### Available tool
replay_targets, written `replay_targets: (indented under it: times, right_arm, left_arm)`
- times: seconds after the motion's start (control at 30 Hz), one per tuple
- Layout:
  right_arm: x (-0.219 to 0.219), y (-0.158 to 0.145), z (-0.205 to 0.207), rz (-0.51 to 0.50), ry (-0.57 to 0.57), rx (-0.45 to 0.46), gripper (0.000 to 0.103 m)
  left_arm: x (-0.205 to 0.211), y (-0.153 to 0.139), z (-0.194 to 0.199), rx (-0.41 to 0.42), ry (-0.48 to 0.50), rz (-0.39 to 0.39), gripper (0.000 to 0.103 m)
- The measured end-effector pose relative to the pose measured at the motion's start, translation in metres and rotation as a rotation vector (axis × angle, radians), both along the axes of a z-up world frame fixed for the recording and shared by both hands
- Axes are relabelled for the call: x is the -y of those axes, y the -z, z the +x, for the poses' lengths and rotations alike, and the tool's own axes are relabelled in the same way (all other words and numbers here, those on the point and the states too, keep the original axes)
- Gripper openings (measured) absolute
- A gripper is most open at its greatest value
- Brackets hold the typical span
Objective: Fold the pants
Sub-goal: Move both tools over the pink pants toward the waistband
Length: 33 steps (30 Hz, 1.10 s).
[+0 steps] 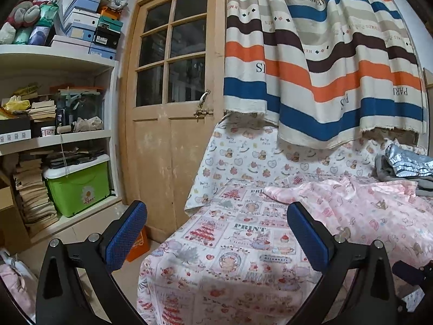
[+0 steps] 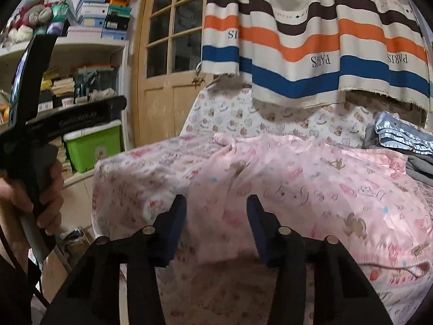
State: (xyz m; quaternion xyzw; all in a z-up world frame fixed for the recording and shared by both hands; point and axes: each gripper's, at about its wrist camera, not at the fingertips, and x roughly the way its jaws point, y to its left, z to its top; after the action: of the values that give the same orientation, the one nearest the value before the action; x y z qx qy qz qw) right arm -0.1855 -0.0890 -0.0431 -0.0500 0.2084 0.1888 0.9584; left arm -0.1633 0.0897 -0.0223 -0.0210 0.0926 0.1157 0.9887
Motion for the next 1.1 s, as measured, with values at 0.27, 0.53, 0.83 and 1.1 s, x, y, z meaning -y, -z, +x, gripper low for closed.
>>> replay_targets:
  times: [0.27, 0.53, 0.83, 1.1]
  right_arm:
    - [-0.011, 0.017, 0.003, -0.067, -0.037, -0.053, 0.023]
    - [0.006, 0.007, 0.018, 0.017, -0.035, -0.096, 0.004]
    - [0.009, -0.011, 0.009, 0.04, -0.009, -0.033, 0.004]
    - [0.011, -0.012, 0.01, 0.043, -0.028, -0.037, 0.004]
  left_arm:
    - [0.002, 0.006, 0.009, -0.035, 0.019, -0.025, 0.103]
    - [-0.01, -0.017, 0.069, -0.135, 0.114, -0.075, 0.103]
    - [-0.02, -0.006, 0.235, -0.533, 0.364, -0.351, 0.078]
    - [-0.007, 0.022, 0.303, -0.706, 0.396, -0.5, 0.073]
